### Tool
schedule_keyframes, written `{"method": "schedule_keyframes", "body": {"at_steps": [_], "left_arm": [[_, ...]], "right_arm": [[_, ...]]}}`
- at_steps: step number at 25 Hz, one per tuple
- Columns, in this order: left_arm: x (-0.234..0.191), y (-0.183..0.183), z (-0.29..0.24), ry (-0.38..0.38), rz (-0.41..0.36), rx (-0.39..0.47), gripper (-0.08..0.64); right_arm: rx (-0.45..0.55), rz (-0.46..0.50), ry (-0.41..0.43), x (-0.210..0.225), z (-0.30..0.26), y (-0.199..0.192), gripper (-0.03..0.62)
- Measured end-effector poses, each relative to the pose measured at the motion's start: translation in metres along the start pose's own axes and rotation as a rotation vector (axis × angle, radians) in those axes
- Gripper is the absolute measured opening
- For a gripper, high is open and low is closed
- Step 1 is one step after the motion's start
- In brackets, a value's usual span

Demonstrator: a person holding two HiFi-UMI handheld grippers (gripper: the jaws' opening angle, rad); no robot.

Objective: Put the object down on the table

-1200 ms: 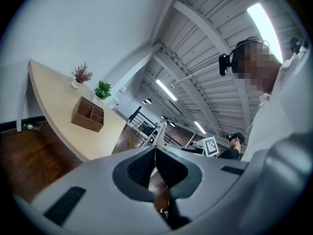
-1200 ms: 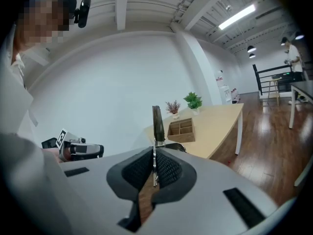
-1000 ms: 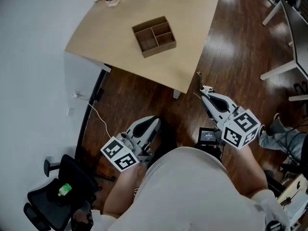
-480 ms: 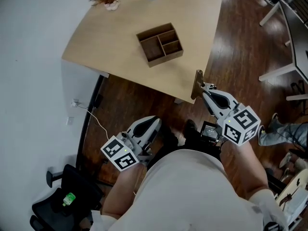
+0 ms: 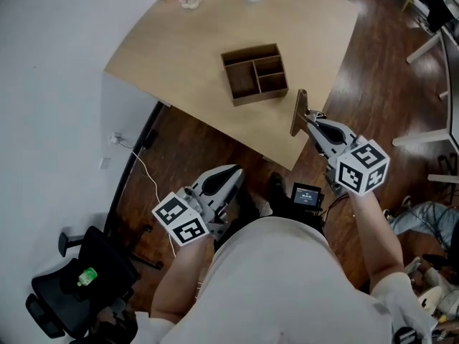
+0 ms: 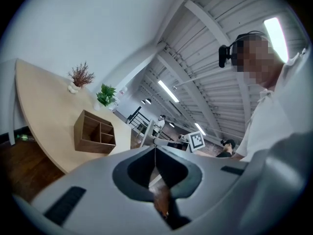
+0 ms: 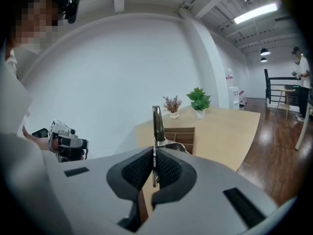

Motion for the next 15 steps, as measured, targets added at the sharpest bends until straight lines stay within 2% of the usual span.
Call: {"method": "schedule_keyframes", "body": {"at_steps": [15], "left_arm": [[-0.015,0.013,-0.037,0.055,0.002,0.033,0.002]], "right_arm": [[-0.122,0.199,0.153,0.07,-0.086,0.027,0.006]]}}
Point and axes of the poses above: the fingertips, and each gripper's own axes: z backward along the fingers, x to its right, y out of its top, the point moved 8 cm from there along z, backward along the fingers, and after that the axes turned 7 degrees about z, right-handed, at the moved point
